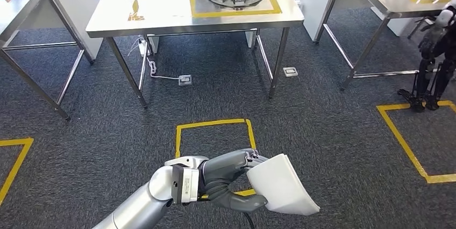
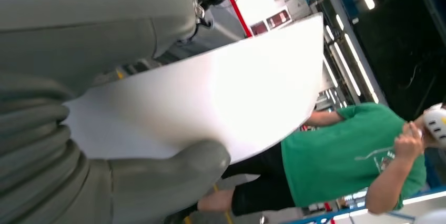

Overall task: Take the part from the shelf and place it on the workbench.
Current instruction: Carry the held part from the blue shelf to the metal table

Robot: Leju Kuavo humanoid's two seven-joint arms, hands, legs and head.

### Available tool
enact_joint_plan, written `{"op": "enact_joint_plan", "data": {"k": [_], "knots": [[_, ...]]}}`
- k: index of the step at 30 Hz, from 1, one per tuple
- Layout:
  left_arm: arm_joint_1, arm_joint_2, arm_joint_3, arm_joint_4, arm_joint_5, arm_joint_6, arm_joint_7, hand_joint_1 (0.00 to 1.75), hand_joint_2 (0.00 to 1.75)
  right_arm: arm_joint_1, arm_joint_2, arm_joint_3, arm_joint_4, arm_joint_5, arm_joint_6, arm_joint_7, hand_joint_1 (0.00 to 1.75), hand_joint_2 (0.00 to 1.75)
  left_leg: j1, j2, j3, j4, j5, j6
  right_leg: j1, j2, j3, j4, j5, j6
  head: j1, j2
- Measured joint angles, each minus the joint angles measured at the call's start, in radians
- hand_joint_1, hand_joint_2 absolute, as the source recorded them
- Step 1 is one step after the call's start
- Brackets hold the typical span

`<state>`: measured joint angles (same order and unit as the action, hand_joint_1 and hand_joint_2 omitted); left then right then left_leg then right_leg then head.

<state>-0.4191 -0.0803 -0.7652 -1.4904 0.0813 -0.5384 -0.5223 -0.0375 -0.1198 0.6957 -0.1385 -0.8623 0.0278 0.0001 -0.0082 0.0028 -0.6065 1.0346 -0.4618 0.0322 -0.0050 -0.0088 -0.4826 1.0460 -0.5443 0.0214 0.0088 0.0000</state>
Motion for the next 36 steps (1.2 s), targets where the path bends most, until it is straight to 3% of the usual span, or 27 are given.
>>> {"op": "enact_joint_plan", "data": {"k": [2, 5, 6, 7, 8, 10, 11, 15, 17, 18, 21, 22, 23, 25, 27, 31, 33, 36], "knots": [[0.0, 0.0, -0.001, -0.001, 0.0, 0.002, -0.001, 1.75, 1.75, -0.004, 0.0, 0.003, 0.0, 0.003, 0.003, 0.0, 0.0, 0.0, 0.004, -0.011, 0.021, -0.003, 0.003, 0.01, -0.002, 0.002, -0.026, 0.062, -0.024, 0.009, 0.004, 0.0], [0.003, 0.0, -0.001, 0.0, 0.0, 0.003, -0.001, 1.75, 1.75, -0.01, -0.002, 0.007, 0.0, 0.003, 0.008, 0.001, 0.0, 0.0, 0.005, -0.025, 0.03, -0.003, -0.01, 0.014, -0.005, 0.003, -0.143, 0.223, -0.096, 0.02, 0.009, 0.0], [0.006, 0.0, -0.001, 0.001, 0.0, 0.004, -0.002, 1.75, 1.75, -0.01, -0.002, 0.008, 0.0, 0.002, 0.008, 0.001, 0.0, 0.0, 0.005, -0.03, 0.034, -0.003, -0.015, 0.014, -0.006, 0.003, -0.174, 0.248, -0.103, 0.022, 0.01, 0.0], [0.007, 0.001, -0.001, 0.002, 0.0, 0.004, -0.002, 1.75, 1.75, -0.009, -0.002, 0.009, 0.0, -0.001, 0.008, 0.0, 0.0, 0.0, 0.005, -0.034, 0.041, -0.003, -0.022, 0.013, -0.007, 0.003, -0.19, 0.24, -0.089, 0.023, 0.011, 0.0], [0.009, 0.001, -0.002, 0.002, 0.0, 0.004, -0.002, 1.75, 1.75, -0.008, -0.002, 0.009, 0.0, -0.005, 0.008, -0.001, 0.0, 0.0, 0.005, -0.037, 0.051, -0.003, -0.03, 0.011, -0.008, 0.003, -0.189, 0.198, -0.052, 0.024, 0.011, 0.0], [0.01, 0.001, -0.002, 0.002, 0.0, 0.004, -0.002, 1.75, 1.75, -0.007, -0.003, 0.009, 0.0, -0.012, 0.008, -0.004, 0.0, 0.0, 0.005, -0.04, 0.074, -0.003, -0.047, 0.003, -0.009, 0.004, -0.162, 0.071, 0.048, 0.021, 0.012, 0.0], [0.01, 0.001, -0.002, 0.003, 0.0, 0.004, -0.002, 1.75, 1.75, -0.007, -0.003, 0.009, 0.0, -0.015, 0.009, -0.004, 0.0, 0.0, 0.004, -0.041, 0.082, -0.004, -0.055, -0.002, -0.006, 0.003, -0.151, 0.025, 0.071, 0.016, 0.013, 0.0], [0.01, 0.003, -0.004, 0.002, 0.0, 0.004, -0.008, 1.75, 1.75, -0.007, -0.003, 0.009, 0.0, -0.018, 0.008, -0.004, 0.0, 0.0, 0.001, -0.039, 0.102, 0.004, -0.069, -0.027, -0.004, 0.003, -0.122, -0.018, 0.079, -0.014, 0.013, 0.0], [0.007, 0.003, -0.005, 0.002, 0.0, 0.004, -0.013, 1.75, 1.75, -0.006, -0.002, 0.009, 0.0, -0.018, 0.004, -0.005, 0.0, 0.0, 0.002, -0.028, 0.091, 0.051, -0.083, -0.038, -0.007, 0.002, -0.097, -0.022, 0.077, -0.028, 0.009, 0.0], [0.006, 0.003, -0.005, 0.002, 0.0, 0.004, -0.014, 1.75, 1.75, -0.007, -0.002, 0.009, 0.0, -0.018, 0.002, -0.005, 0.0, 0.0, 0.003, -0.022, 0.065, 0.099, -0.102, -0.043, -0.007, 0.001, -0.088, -0.023, 0.071, -0.032, 0.006, 0.0], [0.007, 0.005, -0.007, 0.006, 0.0, 0.004, -0.016, 1.75, 1.75, -0.006, -0.002, 0.009, 0.0, -0.018, 0.001, -0.005, 0.0, 0.0, 0.006, -0.015, -0.052, 0.256, -0.165, -0.05, -0.007, 0.001, -0.071, -0.023, 0.051, -0.034, 0.002, 0.0], [0.008, 0.006, -0.007, 0.007, 0.0, 0.004, -0.016, 1.75, 1.75, -0.005, -0.002, 0.009, 0.0, -0.018, 0.001, -0.005, 0.0, 0.0, 0.007, -0.014, -0.073, 0.263, -0.16, -0.05, -0.007, 0.001, -0.063, -0.023, 0.043, -0.033, 0.001, 0.0], [0.009, 0.006, -0.007, 0.009, 0.0, 0.004, -0.016, 1.75, 1.75, -0.004, -0.002, 0.009, 0.0, -0.019, 0.001, -0.006, 0.0, 0.0, 0.007, -0.013, -0.076, 0.235, -0.133, -0.048, -0.007, 0.001, -0.053, -0.023, 0.035, -0.032, 0.001, 0.0], [0.008, 0.007, -0.007, 0.009, 0.0, 0.004, -0.016, 1.75, 1.75, -0.004, -0.001, 0.009, 0.0, -0.019, 0.001, -0.008, 0.0, 0.0, 0.006, -0.008, -0.048, 0.108, -0.036, -0.04, -0.007, 0.0, -0.031, -0.023, 0.017, -0.027, 0.0, 0.0], [0.008, 0.007, -0.008, 0.01, 0.0, 0.004, -0.016, 1.75, 1.75, -0.005, 0.0, 0.009, 0.0, -0.019, -0.001, -0.009, 0.0, 0.0, 0.002, 0.0, -0.025, 0.019, 0.013, -0.028, -0.006, 0.0, -0.019, -0.025, 0.002, -0.017, 0.0, 0.0], [0.004, 0.005, -0.008, 0.01, 0.0, 0.004, -0.016, 1.75, 1.75, -0.007, 0.001, 0.009, 0.0, -0.019, -0.007, -0.014, 0.0, 0.0, 0.002, -0.007, -0.002, -0.005, 0.009, -0.001, -0.005, -0.001, -0.016, 0.002, 0.003, 0.008, 0.001, 0.0], [-0.001, 0.003, -0.008, 0.011, 0.0, 0.003, -0.016, 1.75, 1.75, -0.012, 0.001, 0.009, 0.0, -0.02, -0.006, -0.018, 0.0, 0.0, 0.006, -0.009, 0.02, -0.012, -0.002, 0.009, -0.006, 0.001, -0.069, 0.085, -0.001, 0.015, 0.004, 0.0], [-0.003, 0.001, -0.009, 0.012, -0.003, 0.003, -0.016, 1.75, 1.75, -0.012, 0.002, 0.009, 0.0, -0.021, -0.004, -0.02, 0.0, 0.0, 0.004, -0.012, 0.048, -0.014, -0.029, 0.016, -0.007, 0.003, -0.203, 0.242, -0.056, 0.023, 0.009, 0.0]]}}
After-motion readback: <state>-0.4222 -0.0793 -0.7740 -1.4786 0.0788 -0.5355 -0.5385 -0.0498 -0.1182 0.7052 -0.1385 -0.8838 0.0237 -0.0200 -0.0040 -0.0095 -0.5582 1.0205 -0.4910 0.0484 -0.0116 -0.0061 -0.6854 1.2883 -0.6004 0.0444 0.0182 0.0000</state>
